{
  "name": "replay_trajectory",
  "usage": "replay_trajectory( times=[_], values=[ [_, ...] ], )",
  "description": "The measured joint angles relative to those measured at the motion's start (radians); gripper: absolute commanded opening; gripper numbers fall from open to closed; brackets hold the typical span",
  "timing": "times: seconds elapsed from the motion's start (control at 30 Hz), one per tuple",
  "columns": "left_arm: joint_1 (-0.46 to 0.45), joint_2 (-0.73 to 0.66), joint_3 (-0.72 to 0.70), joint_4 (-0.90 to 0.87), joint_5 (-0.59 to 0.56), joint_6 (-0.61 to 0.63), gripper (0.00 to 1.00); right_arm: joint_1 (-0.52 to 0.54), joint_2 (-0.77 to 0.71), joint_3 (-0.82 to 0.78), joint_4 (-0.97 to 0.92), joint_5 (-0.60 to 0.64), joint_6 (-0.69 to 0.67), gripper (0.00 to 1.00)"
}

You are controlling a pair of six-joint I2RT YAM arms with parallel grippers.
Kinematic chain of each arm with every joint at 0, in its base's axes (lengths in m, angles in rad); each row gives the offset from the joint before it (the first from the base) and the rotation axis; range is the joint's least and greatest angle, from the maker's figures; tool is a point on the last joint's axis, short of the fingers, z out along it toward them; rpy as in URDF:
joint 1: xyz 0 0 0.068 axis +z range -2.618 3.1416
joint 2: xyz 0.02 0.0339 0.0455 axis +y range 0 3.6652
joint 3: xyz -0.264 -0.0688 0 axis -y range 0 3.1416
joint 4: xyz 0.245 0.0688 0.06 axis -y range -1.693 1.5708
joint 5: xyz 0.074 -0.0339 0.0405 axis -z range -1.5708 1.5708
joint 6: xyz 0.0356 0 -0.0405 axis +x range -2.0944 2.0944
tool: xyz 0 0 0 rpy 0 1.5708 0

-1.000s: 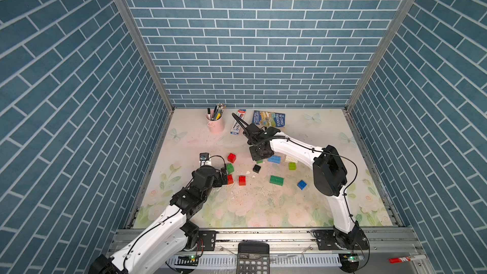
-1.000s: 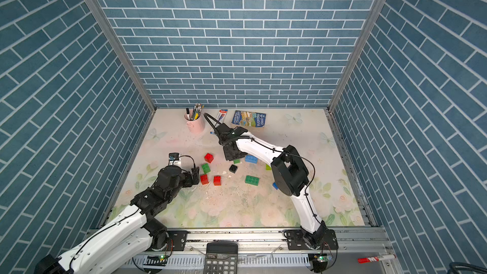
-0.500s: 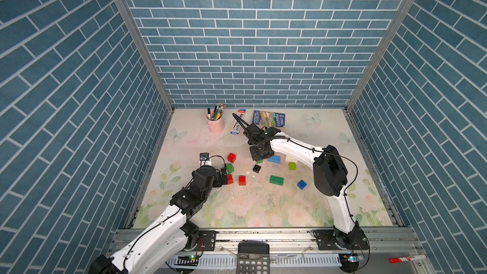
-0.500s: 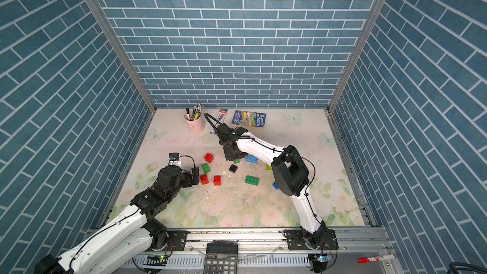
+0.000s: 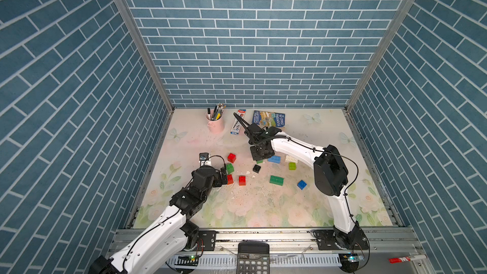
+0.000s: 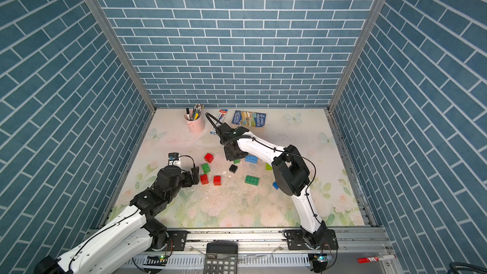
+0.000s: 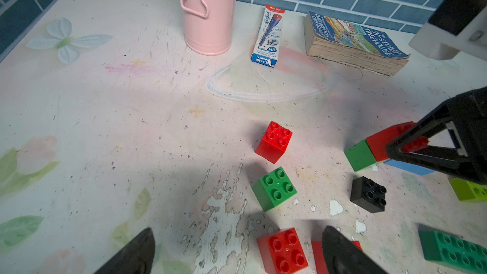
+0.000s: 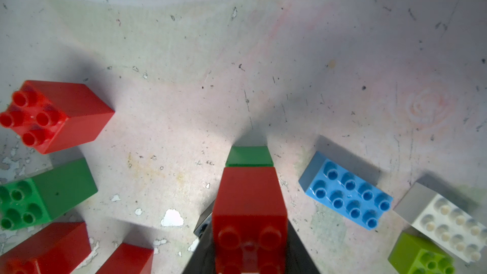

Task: Assemble the letter r with lego
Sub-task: Assemble the lego brick with the lego brick.

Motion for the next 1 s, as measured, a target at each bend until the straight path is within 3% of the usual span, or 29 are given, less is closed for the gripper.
replay_trajectory(
  times=[0.5,1.0],
  values=[
    [0.000,-0.014,0.003,0.000,-0.007,0.002,1.00,-0.006,0.034,0.075,-0.128,-0.011,-0.001,0.00],
    [0.000,-0.018,0.003,-0.002,-0.011,0.012,1.00,-0.008,0.052,0.090,-0.140,-0.014,0.000,0.00]
  ],
)
